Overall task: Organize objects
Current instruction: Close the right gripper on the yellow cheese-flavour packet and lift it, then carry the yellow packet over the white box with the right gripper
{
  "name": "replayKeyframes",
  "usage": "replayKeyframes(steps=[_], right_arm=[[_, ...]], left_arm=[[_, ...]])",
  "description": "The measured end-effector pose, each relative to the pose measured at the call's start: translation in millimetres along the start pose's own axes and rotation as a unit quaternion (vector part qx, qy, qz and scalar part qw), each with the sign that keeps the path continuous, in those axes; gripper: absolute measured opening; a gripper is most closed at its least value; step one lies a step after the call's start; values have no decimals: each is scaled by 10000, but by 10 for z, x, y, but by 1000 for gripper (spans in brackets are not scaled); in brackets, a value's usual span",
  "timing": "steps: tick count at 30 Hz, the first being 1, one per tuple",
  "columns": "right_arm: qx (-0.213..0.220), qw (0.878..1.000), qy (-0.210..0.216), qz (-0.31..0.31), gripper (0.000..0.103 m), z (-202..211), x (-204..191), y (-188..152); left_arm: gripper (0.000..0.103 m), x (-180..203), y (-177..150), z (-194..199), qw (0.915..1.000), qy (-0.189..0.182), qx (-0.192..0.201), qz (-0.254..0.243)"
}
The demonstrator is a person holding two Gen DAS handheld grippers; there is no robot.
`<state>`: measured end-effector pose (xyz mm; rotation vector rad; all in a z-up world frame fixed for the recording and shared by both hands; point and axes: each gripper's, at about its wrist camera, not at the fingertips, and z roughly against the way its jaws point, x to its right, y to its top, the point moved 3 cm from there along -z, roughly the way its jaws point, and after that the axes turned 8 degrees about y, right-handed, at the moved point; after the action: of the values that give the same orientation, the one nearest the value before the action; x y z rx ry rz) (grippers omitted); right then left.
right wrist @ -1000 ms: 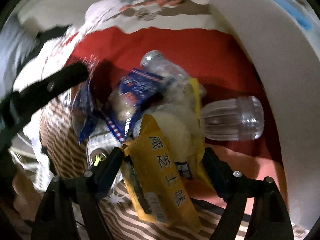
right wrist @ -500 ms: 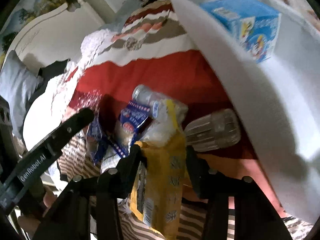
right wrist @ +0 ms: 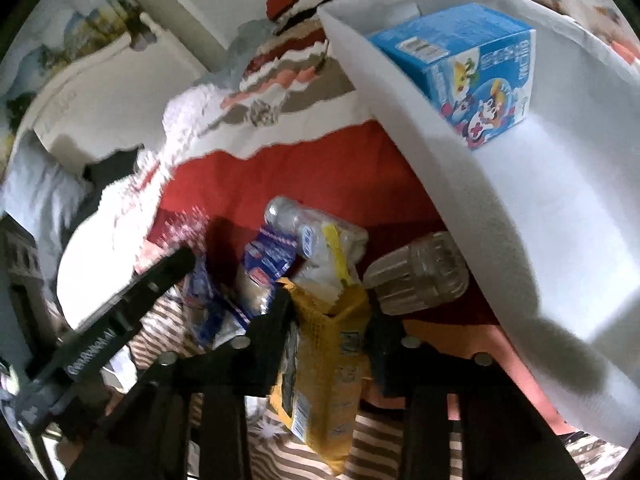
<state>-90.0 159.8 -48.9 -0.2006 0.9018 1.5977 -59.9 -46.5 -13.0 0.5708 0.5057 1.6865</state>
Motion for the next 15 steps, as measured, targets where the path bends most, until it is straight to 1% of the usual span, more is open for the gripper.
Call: replayKeyframes(steps=[2, 4, 9, 15], right_arm=[[137, 9996, 245, -84, 23, 54, -7, 21], [234, 9990, 359, -83, 23, 96, -28, 35], [238, 9986, 456, -130, 22, 74, -47, 47], [452, 9967, 662, -101, 20, 169, -130, 74]], left_arm=[[39, -4, -3, -4, 10000, -2, 2, 3], [39, -3, -2, -3, 10000, -5, -3, -1], [39, 2, -1, 2, 10000, -19, 1, -11], [39, -12, 18, 21, 10000, -81, 46, 37]])
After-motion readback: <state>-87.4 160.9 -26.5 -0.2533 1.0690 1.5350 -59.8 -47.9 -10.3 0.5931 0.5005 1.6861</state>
